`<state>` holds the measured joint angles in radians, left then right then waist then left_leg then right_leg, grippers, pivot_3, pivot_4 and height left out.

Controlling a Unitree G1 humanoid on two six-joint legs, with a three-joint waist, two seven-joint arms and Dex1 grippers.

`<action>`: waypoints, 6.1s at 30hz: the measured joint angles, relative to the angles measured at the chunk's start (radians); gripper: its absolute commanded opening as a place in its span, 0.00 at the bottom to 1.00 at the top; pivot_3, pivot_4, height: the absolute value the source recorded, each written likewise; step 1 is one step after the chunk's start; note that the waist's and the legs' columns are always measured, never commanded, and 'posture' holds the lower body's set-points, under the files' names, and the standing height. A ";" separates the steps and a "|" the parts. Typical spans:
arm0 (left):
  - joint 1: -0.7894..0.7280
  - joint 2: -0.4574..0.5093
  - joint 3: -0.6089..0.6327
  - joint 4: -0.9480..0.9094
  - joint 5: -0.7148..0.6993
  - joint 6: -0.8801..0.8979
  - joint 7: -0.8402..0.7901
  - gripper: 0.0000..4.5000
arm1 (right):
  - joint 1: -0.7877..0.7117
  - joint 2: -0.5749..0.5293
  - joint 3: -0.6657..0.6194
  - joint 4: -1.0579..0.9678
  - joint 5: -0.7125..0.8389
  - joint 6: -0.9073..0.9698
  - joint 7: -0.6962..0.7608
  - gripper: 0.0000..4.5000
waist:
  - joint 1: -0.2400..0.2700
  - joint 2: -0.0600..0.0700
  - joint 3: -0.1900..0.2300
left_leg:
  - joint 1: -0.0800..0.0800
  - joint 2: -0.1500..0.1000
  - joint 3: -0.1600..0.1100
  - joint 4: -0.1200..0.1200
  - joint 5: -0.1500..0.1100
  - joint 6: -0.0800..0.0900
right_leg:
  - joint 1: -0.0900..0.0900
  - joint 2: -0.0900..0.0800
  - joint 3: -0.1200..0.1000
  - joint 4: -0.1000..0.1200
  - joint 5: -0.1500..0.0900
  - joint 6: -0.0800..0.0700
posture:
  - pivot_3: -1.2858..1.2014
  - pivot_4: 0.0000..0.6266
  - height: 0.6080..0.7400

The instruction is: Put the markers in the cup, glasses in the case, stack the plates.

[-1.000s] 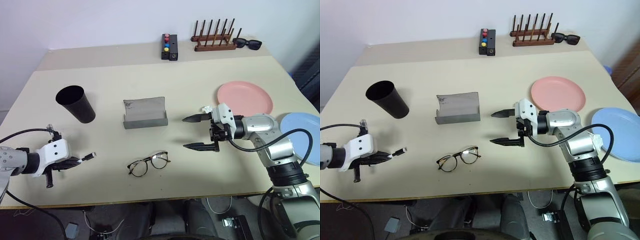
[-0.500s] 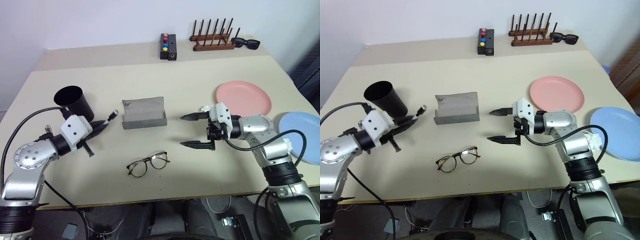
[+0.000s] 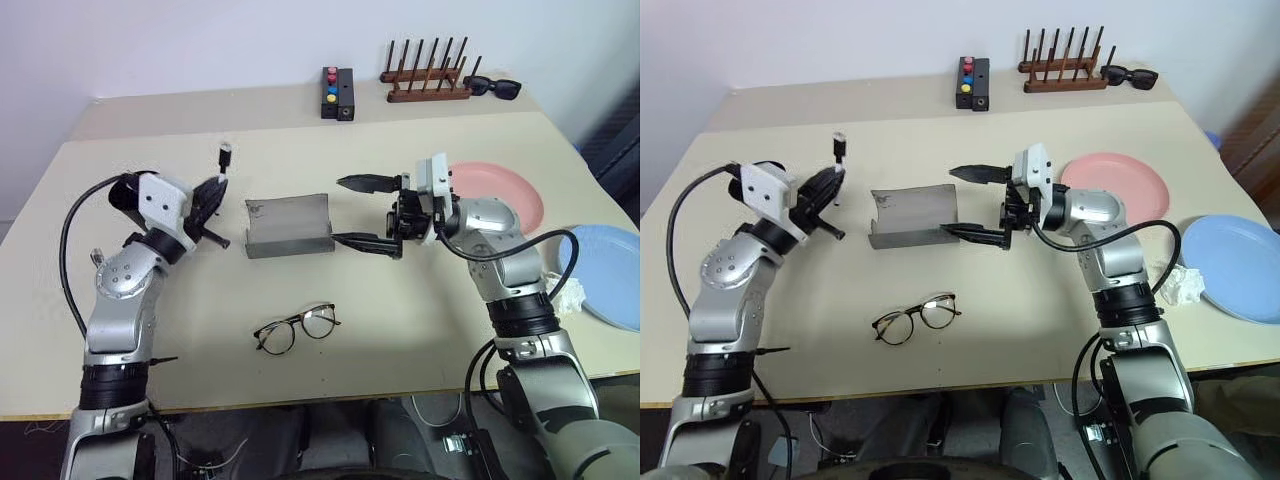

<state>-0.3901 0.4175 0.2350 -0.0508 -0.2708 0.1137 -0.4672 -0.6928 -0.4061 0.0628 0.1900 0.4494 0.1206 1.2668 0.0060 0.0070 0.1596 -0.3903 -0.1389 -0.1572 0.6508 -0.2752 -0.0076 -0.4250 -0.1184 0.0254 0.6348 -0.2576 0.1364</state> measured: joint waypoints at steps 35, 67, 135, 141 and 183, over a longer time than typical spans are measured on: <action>0.124 0.032 0.321 -0.126 -0.107 -0.090 0.262 0.01 | -0.116 0.128 0.002 0.477 -0.090 -0.262 0.134 1.00 | -0.045 -0.001 -0.001 | 0.000 0.000 0.000 0.000 0.000 0.000 | -0.001 0.000 0.000 0.001 0.000 0.000 | 0.52 0.24 1.00; 0.083 -0.007 0.209 0.090 0.043 -0.216 0.340 0.01 | -0.129 0.132 -0.040 0.424 -0.073 -0.216 0.083 1.00 | -0.047 -0.001 -0.001 | 0.000 0.000 0.000 0.000 0.000 0.000 | -0.002 0.000 0.000 0.002 0.000 0.000 | 0.52 0.24 1.00; 0.217 -0.135 0.435 -0.115 -0.284 0.574 0.874 0.98 | -0.022 0.076 0.073 0.288 -0.123 -0.160 0.204 1.00 | -0.020 -0.006 -0.004 | 0.000 0.000 0.000 0.002 0.000 0.000 | -0.002 0.000 0.001 0.005 0.000 0.000 | 0.52 0.24 1.00; 0.210 -0.139 0.423 -0.088 -0.247 0.648 0.915 0.98 | -0.022 0.074 0.072 0.287 -0.123 -0.169 0.191 1.00 | -0.020 -0.006 -0.004 | 0.000 0.000 0.001 0.002 0.000 0.000 | -0.002 0.000 0.001 0.005 0.000 0.000 | 0.52 0.24 1.00; 0.017 -0.162 0.488 -0.127 -0.218 -0.085 0.636 0.00 | -0.066 0.093 0.063 0.326 -0.127 -0.214 0.131 1.00 | -0.017 -0.009 -0.004 | 0.000 -0.001 0.000 0.003 0.000 -0.001 | -0.001 0.000 0.000 0.005 0.000 0.000 | 0.52 0.24 1.00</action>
<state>-0.3728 0.2550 0.7234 -0.1777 -0.4887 0.0289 0.1686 -0.7587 -0.3130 0.1259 0.5155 0.3224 -0.0933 1.3975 -0.0105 -0.0019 0.1556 -0.3905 -0.1396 -0.1569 0.6533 -0.2750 -0.0083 -0.4261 -0.1188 0.0254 0.6393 -0.2576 0.1362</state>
